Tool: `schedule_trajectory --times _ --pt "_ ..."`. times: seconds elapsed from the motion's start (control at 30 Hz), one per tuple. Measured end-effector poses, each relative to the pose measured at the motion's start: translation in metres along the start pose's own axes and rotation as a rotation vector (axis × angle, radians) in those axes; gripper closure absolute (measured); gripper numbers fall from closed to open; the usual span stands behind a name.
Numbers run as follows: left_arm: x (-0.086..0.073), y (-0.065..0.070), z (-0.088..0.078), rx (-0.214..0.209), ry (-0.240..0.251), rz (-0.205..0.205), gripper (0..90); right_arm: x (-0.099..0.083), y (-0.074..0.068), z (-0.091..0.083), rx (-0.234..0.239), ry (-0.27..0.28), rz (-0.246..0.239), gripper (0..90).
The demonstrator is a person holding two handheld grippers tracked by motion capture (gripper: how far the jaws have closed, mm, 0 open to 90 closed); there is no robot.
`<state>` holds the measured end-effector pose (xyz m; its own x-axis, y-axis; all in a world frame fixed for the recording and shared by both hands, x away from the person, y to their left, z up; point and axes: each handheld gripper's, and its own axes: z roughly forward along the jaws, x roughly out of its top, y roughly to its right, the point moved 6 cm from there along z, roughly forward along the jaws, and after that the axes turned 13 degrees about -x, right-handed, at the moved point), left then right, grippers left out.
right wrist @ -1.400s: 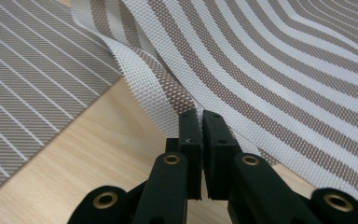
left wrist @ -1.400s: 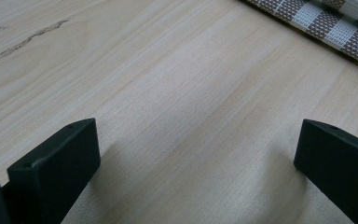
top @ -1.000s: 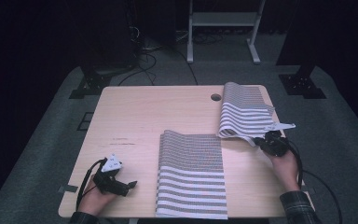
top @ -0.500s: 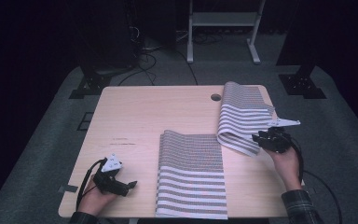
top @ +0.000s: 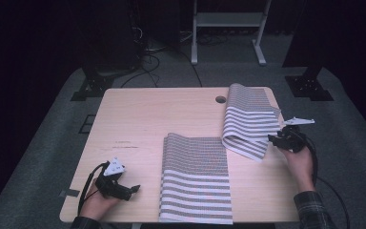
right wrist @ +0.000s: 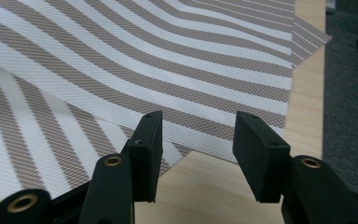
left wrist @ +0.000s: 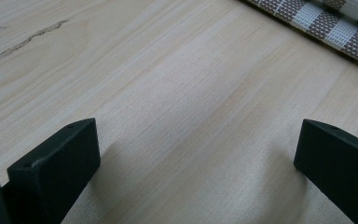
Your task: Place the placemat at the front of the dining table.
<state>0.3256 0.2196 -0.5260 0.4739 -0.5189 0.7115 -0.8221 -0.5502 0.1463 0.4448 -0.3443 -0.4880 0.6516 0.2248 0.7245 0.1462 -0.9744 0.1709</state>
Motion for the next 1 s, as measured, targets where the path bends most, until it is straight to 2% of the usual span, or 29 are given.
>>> schedule_trajectory --times 0.3,0.57,0.7,0.87,0.97,1.0 --pt "0.000 0.000 0.000 0.000 0.000 0.000 0.0 -0.009 0.019 0.014 -0.046 -0.033 0.042 49.6" --pt "0.000 0.000 0.000 0.000 0.000 0.001 0.0 -0.013 0.029 0.025 -0.077 -0.044 0.065 49.6" --pt "0.000 0.000 0.000 0.001 0.000 0.000 0.0 -0.015 0.032 0.031 -0.065 -0.051 0.091 49.9" --pt "0.000 0.000 0.000 0.001 0.000 0.000 0.0 -0.015 0.030 0.036 -0.057 -0.057 0.089 50.4" --pt "0.000 0.000 0.000 0.001 0.000 0.000 0.0 -0.015 0.030 0.036 -0.045 -0.052 0.093 55.2" --pt "0.000 0.000 0.000 0.001 0.000 0.000 0.0 -0.016 0.029 0.035 -0.032 -0.043 0.090 62.1"
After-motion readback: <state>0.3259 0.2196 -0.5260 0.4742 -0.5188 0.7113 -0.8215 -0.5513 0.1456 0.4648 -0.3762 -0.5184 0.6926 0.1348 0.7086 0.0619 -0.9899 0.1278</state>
